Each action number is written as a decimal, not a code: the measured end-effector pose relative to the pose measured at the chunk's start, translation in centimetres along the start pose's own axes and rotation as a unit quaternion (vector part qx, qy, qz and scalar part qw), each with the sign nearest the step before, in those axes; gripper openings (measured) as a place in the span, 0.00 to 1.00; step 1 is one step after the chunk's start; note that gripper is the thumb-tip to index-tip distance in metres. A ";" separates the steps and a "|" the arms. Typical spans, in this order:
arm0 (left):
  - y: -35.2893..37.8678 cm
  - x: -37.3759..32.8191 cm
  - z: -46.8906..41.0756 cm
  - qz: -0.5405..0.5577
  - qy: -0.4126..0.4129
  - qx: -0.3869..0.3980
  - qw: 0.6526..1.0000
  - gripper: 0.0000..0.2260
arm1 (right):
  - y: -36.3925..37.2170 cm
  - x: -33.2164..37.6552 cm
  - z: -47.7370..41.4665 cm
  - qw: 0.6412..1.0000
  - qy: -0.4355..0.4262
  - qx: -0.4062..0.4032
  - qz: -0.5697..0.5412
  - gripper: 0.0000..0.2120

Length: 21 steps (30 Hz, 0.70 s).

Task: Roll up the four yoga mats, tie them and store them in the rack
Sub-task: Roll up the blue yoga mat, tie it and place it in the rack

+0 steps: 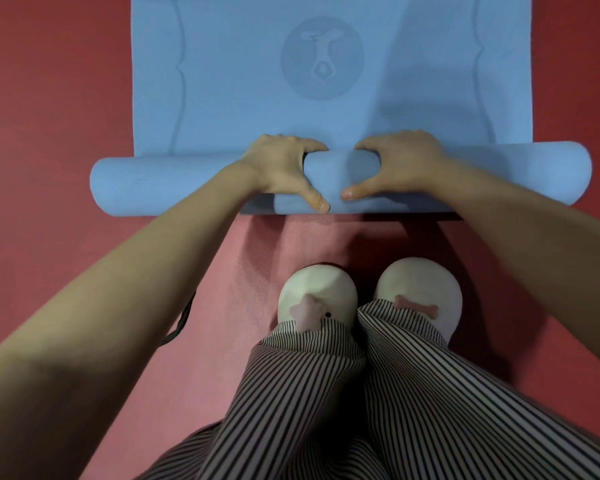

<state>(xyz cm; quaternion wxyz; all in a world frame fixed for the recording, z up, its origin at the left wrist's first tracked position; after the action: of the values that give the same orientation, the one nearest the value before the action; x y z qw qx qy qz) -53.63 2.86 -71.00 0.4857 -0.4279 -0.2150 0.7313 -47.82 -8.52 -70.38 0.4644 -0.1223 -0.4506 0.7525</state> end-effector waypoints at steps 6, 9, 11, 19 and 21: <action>4.1 -0.3 1.5 0.068 0.005 0.086 0.994 0.33 | 3.6 -0.4 1.9 0.997 0.003 0.068 -0.048 0.28; 3.0 -0.6 1.7 0.044 0.040 0.023 0.998 0.38 | 3.7 -0.6 1.3 0.991 0.015 0.100 -0.082 0.29; 1.4 -1.1 2.8 -0.005 0.096 -0.108 0.990 0.43 | 3.8 -0.8 0.9 0.987 0.022 0.124 -0.101 0.30; 0.6 0.3 4.3 0.025 0.032 -0.192 0.981 0.38 | 2.1 -0.3 0.6 0.993 0.015 0.054 -0.100 0.33; 0.1 0.6 3.5 0.055 0.010 -0.161 0.985 0.35 | 1.2 0.1 1.8 0.996 -0.004 -0.021 -0.081 0.30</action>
<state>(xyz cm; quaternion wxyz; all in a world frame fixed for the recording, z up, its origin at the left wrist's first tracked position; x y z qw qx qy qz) -56.72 3.71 -69.43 0.3716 -0.5191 -0.3013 0.7083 -49.67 -9.62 -70.29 0.5195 -0.0916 -0.4766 0.7033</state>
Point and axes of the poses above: each hand's wrist, its own z-axis away from the middle knuckle, its own y-axis out of the palm, x = y × z, the point moved 10 cm from there along -z, towards the middle knuckle, and after that the axes turned 7 degrees about y, right-handed, at the moved point
